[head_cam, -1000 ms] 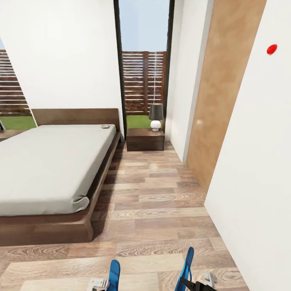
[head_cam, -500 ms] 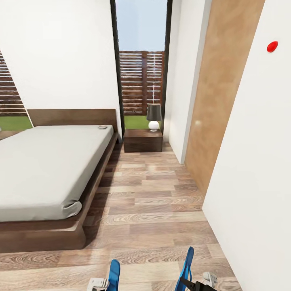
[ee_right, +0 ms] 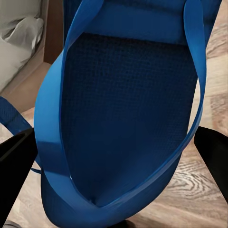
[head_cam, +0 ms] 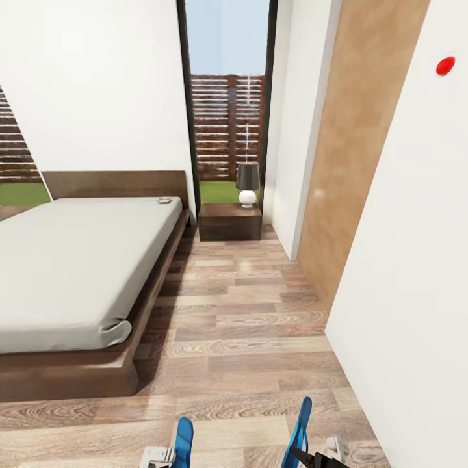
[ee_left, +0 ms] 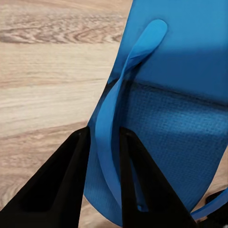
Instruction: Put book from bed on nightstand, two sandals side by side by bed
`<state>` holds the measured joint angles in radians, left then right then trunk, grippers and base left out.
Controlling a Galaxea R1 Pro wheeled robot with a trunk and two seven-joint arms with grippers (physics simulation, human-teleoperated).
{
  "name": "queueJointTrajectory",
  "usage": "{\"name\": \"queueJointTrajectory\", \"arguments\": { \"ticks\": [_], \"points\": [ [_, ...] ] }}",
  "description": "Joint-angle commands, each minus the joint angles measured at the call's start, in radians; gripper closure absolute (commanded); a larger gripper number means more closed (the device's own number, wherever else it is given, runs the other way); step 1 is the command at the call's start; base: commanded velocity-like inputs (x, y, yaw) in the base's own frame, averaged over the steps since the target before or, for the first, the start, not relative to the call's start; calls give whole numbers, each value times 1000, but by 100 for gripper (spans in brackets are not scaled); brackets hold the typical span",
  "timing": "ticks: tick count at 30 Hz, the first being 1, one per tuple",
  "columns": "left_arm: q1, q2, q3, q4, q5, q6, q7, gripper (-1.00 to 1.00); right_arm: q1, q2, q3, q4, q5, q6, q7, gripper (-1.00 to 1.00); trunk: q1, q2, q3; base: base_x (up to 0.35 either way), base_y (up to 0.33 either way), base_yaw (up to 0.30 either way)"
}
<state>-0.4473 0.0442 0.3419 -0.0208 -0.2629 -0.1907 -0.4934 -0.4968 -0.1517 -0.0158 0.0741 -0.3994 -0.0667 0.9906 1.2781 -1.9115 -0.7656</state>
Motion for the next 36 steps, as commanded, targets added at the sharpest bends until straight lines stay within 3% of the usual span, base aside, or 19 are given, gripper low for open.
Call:
{"name": "queueJointTrajectory", "arguments": {
  "ticks": [1,17,36],
  "points": [
    [-1,0,9,1,-12,-6,1,100,-2,0,-2,4,0,-7,3,100,0,0,-3,0,0,0],
    [-1,0,9,1,-12,-6,1,100,-2,0,-3,4,0,-7,3,100,0,0,-22,6,-2,0],
    [-1,0,9,1,-12,-6,1,100,-2,0,-2,4,0,-7,3,100,0,0,-22,284,-115,8]
  ]
}}
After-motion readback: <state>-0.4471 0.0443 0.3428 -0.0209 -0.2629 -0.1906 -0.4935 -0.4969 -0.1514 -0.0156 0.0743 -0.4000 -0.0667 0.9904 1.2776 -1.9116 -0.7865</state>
